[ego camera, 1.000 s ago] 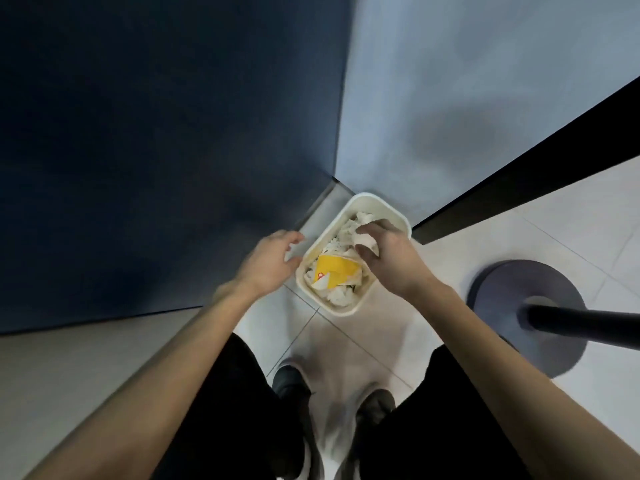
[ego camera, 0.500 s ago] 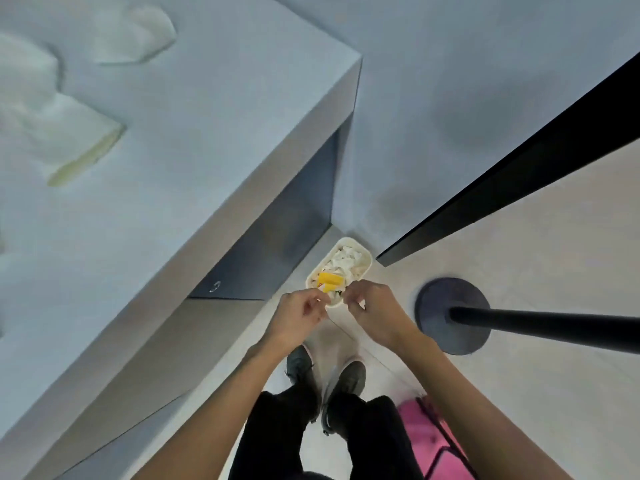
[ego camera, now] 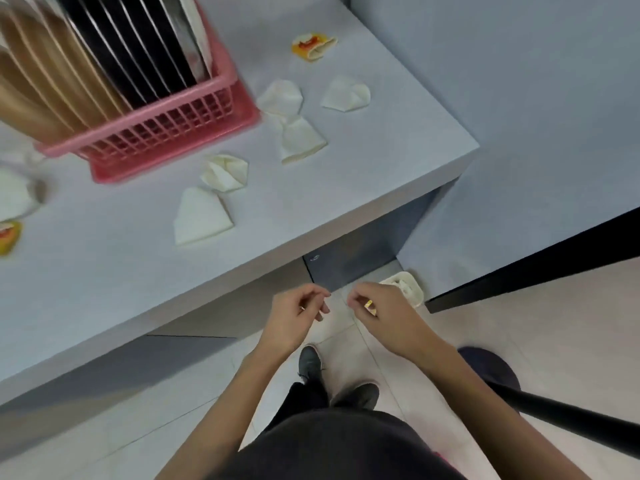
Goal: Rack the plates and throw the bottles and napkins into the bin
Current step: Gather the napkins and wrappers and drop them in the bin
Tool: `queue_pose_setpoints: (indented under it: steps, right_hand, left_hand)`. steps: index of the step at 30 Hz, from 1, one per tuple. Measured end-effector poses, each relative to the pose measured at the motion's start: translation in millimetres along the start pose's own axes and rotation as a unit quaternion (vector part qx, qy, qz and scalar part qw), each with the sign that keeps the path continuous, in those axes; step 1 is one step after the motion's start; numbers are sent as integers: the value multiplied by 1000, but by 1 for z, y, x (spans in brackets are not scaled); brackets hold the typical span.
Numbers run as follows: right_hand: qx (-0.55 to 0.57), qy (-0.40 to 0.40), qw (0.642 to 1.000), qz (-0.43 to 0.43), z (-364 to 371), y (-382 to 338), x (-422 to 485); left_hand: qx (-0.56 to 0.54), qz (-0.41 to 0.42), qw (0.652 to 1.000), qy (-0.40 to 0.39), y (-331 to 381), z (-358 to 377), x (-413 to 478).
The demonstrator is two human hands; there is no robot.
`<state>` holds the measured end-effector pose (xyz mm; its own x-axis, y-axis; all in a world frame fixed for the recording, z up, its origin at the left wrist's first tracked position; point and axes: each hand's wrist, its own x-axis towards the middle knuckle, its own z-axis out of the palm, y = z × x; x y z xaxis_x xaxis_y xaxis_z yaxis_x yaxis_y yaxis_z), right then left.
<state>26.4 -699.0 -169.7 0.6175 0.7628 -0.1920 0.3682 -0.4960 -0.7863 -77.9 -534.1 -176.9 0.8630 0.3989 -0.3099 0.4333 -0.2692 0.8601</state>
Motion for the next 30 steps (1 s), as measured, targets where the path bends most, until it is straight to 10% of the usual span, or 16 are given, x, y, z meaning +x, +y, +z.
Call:
queue_pose_setpoints:
  steps: [14,30]
  right_hand:
    - [-40,-201,967,-149,123,-184,87]
    - [-168,-73,957,-226,265,-370,272]
  left_hand:
    - [-99,-60,950,291,-72,-190,-125]
    - [79,-99,914,384,-182,-465,-60]
